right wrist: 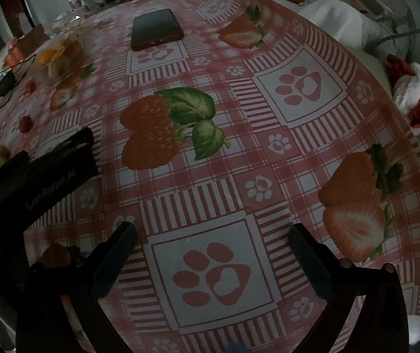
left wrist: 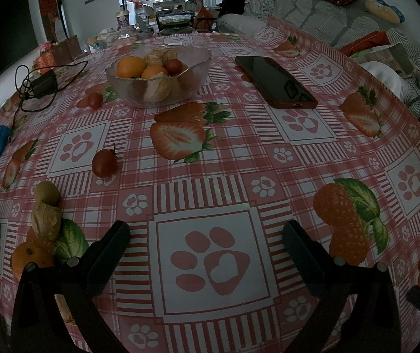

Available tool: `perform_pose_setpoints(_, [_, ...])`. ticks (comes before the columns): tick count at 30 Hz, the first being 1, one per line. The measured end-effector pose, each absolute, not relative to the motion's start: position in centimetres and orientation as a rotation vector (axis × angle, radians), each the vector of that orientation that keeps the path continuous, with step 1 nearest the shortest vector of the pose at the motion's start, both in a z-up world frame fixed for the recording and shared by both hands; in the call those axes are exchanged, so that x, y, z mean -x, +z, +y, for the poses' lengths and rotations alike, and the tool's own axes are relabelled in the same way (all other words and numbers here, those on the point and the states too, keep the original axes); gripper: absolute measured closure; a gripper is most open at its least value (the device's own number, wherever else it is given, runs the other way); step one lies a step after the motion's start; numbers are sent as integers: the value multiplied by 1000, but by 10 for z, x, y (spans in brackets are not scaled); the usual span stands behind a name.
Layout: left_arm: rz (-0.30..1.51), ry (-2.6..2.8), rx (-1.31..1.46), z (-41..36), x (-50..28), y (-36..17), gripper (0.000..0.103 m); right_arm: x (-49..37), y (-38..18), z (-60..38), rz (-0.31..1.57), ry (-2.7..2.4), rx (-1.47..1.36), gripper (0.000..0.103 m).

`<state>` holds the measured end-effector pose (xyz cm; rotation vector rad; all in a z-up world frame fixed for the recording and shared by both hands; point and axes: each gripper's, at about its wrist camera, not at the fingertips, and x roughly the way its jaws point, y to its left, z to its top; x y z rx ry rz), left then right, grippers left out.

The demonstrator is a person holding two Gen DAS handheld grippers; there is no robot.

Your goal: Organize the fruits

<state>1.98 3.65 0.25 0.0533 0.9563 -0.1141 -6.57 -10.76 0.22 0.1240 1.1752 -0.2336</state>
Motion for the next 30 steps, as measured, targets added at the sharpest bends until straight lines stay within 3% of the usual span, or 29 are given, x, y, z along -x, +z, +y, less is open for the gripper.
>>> perform_pose_setpoints(24, [1015,-112,-58,41,-13,7,0,101,4,-110,1009,-99,-22,0])
perform_pose_setpoints(30, [855,-66,-5,81,38,54,0,103,3,-110,990,-91,-13,0])
